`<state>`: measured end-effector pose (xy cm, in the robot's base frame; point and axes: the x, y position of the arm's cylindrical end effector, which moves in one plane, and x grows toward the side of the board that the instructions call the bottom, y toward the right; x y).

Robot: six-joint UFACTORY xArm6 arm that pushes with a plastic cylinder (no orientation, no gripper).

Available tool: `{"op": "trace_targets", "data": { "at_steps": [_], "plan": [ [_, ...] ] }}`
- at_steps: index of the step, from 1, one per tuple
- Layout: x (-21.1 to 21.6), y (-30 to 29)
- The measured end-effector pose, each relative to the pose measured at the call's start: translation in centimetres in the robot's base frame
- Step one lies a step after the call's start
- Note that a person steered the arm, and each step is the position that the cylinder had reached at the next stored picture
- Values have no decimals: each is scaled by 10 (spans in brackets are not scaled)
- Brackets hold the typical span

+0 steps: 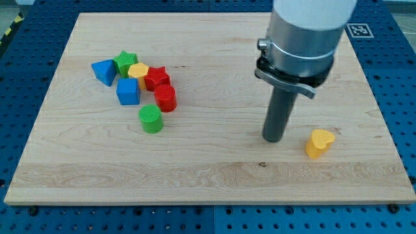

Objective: Push the green circle below the red circle

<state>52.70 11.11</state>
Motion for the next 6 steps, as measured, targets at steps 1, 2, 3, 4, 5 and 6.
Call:
{"op": "trace_targets", "data": {
  "at_steps": [1, 2, 3, 4, 5, 6],
  "plan": [
    [5, 68],
    [5, 108],
    [5, 66],
    [24, -15],
    [35, -126],
    [33, -228]
  ]
}}
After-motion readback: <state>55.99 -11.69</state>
